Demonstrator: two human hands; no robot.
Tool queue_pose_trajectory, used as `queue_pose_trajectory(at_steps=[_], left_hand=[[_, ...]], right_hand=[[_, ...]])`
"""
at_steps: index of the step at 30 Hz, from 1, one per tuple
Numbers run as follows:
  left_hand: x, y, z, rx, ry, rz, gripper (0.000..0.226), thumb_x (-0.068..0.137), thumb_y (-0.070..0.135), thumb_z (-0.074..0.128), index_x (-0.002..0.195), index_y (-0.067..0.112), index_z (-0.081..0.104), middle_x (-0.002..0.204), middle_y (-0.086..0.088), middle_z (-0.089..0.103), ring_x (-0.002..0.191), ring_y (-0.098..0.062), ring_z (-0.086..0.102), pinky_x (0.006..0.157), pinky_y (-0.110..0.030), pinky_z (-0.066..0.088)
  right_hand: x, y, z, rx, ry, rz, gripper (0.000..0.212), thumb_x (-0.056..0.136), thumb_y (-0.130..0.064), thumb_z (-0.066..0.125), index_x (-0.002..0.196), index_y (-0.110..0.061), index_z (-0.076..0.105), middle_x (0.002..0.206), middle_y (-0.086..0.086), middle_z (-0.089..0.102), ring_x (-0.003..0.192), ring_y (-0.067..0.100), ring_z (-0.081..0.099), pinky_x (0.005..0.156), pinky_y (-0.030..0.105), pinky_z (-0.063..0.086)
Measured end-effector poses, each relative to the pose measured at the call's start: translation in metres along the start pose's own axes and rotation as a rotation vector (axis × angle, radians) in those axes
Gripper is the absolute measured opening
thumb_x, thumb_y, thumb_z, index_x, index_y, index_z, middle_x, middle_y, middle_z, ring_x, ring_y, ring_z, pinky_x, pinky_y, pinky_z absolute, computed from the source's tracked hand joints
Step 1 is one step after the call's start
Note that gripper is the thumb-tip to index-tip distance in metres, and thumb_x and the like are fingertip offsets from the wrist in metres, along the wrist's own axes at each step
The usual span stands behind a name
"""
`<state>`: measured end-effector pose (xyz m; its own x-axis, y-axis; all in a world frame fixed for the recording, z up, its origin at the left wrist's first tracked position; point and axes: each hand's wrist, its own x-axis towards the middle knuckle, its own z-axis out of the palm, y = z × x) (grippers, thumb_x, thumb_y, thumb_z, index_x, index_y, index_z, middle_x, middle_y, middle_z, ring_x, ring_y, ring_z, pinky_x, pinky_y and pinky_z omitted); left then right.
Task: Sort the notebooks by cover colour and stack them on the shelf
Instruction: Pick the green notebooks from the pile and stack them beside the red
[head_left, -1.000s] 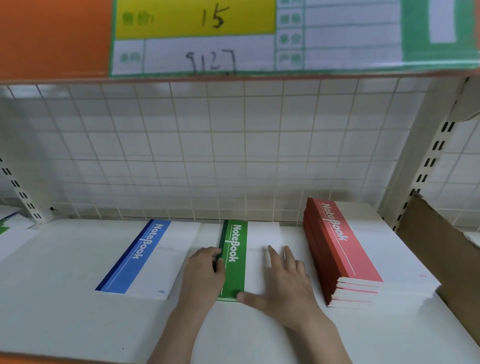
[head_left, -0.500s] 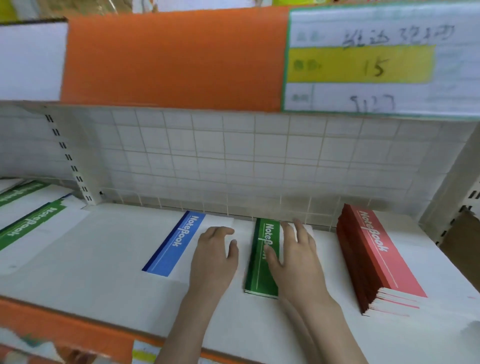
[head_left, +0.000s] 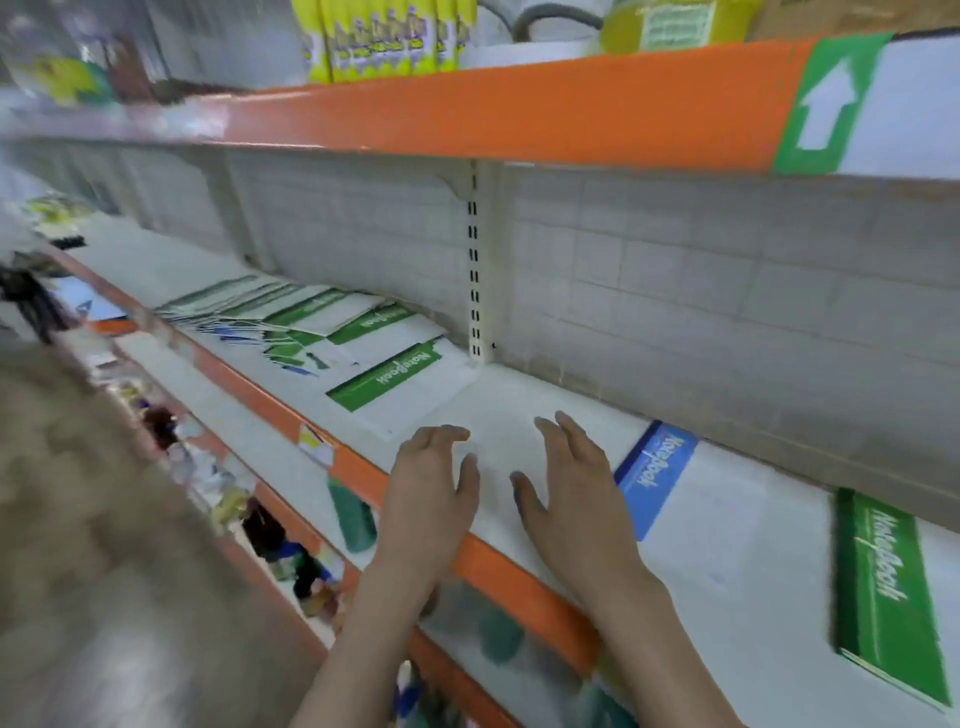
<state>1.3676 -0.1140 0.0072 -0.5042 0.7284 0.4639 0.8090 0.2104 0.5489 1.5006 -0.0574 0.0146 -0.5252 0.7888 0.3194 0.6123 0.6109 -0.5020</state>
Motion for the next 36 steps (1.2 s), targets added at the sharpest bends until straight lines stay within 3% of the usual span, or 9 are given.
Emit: queue_pose_trajectory(at_steps=[4, 9, 12, 14, 19, 28, 31, 34, 36], left_hand=[[0.007, -0.054, -0.040, 0.039, 0.024, -0.050, 0.029, 0.093, 0.019, 0.054, 0.120, 0.014, 0.059, 0.119, -0.005, 0.058, 0.091, -0.027, 0.061, 0.082, -0.030, 0.046], [0.014, -0.122, -0.086, 0.092, 0.068, -0.070, 0.030, 0.094, 0.020, 0.052, 0.122, 0.016, 0.058, 0.121, -0.003, 0.059, 0.098, -0.019, 0.059, 0.084, -0.025, 0.043], [0.018, -0.157, -0.108, 0.136, 0.058, -0.099, 0.034, 0.094, 0.023, 0.052, 0.127, 0.017, 0.054, 0.125, -0.002, 0.057, 0.109, -0.019, 0.056, 0.089, -0.028, 0.044], [0.018, -0.176, -0.120, 0.148, 0.059, -0.135, 0.035, 0.095, 0.025, 0.052, 0.129, 0.018, 0.053, 0.126, -0.002, 0.057, 0.106, -0.019, 0.057, 0.087, -0.029, 0.046], [0.021, -0.217, -0.140, 0.169, 0.081, -0.211, 0.036, 0.094, 0.026, 0.052, 0.129, 0.017, 0.052, 0.126, -0.003, 0.056, 0.100, -0.022, 0.060, 0.086, -0.030, 0.047], [0.058, -0.293, -0.146, 0.144, 0.082, -0.273, 0.035, 0.094, 0.026, 0.053, 0.128, 0.018, 0.053, 0.126, -0.001, 0.057, 0.106, -0.015, 0.056, 0.080, -0.023, 0.043], [0.085, -0.321, -0.150, 0.143, 0.069, -0.267, 0.036, 0.094, 0.024, 0.054, 0.129, 0.017, 0.052, 0.127, -0.002, 0.056, 0.109, -0.017, 0.055, 0.085, -0.024, 0.042], [0.116, -0.352, -0.163, 0.201, 0.061, -0.294, 0.038, 0.095, 0.030, 0.051, 0.131, 0.021, 0.049, 0.130, 0.001, 0.054, 0.091, -0.015, 0.062, 0.079, -0.029, 0.049], [0.140, -0.374, -0.174, 0.243, 0.058, -0.312, 0.039, 0.095, 0.032, 0.051, 0.132, 0.020, 0.049, 0.132, -0.001, 0.054, 0.091, -0.016, 0.062, 0.079, -0.031, 0.050]], right_hand=[[0.020, -0.054, 0.041, 0.044, -0.043, -0.068, 0.059, 0.095, -0.036, 0.047, 0.148, -0.021, 0.024, 0.157, -0.002, 0.016, 0.143, 0.014, 0.014, 0.115, 0.026, 0.016], [0.039, -0.119, 0.092, 0.067, -0.101, -0.137, 0.059, 0.096, -0.037, 0.044, 0.148, -0.021, 0.020, 0.158, -0.003, 0.013, 0.143, 0.015, 0.014, 0.112, 0.027, 0.021], [0.044, -0.150, 0.117, 0.088, -0.151, -0.182, 0.058, 0.097, -0.040, 0.039, 0.148, -0.020, 0.019, 0.157, -0.003, 0.013, 0.143, 0.015, 0.015, 0.113, 0.028, 0.021], [0.047, -0.167, 0.129, 0.095, -0.182, -0.204, 0.056, 0.098, -0.037, 0.041, 0.147, -0.021, 0.019, 0.156, -0.004, 0.016, 0.142, 0.016, 0.018, 0.113, 0.031, 0.024], [0.062, -0.199, 0.154, 0.090, -0.211, -0.244, 0.056, 0.098, -0.036, 0.043, 0.146, -0.024, 0.019, 0.153, -0.003, 0.022, 0.138, 0.018, 0.026, 0.111, 0.035, 0.032], [0.110, -0.233, 0.213, 0.096, -0.234, -0.263, 0.055, 0.097, -0.037, 0.044, 0.145, -0.023, 0.022, 0.151, -0.002, 0.026, 0.135, 0.018, 0.031, 0.107, 0.036, 0.037], [0.140, -0.247, 0.235, 0.069, -0.223, -0.269, 0.055, 0.097, -0.038, 0.042, 0.146, -0.023, 0.021, 0.151, -0.002, 0.026, 0.134, 0.019, 0.031, 0.104, 0.034, 0.036], [0.176, -0.264, 0.256, 0.058, -0.188, -0.271, 0.056, 0.096, -0.039, 0.042, 0.146, -0.023, 0.022, 0.150, -0.001, 0.027, 0.133, 0.019, 0.033, 0.104, 0.032, 0.033], [0.200, -0.274, 0.269, 0.055, -0.180, -0.263, 0.056, 0.096, -0.039, 0.042, 0.146, -0.023, 0.023, 0.150, -0.001, 0.028, 0.133, 0.018, 0.033, 0.105, 0.031, 0.032]])
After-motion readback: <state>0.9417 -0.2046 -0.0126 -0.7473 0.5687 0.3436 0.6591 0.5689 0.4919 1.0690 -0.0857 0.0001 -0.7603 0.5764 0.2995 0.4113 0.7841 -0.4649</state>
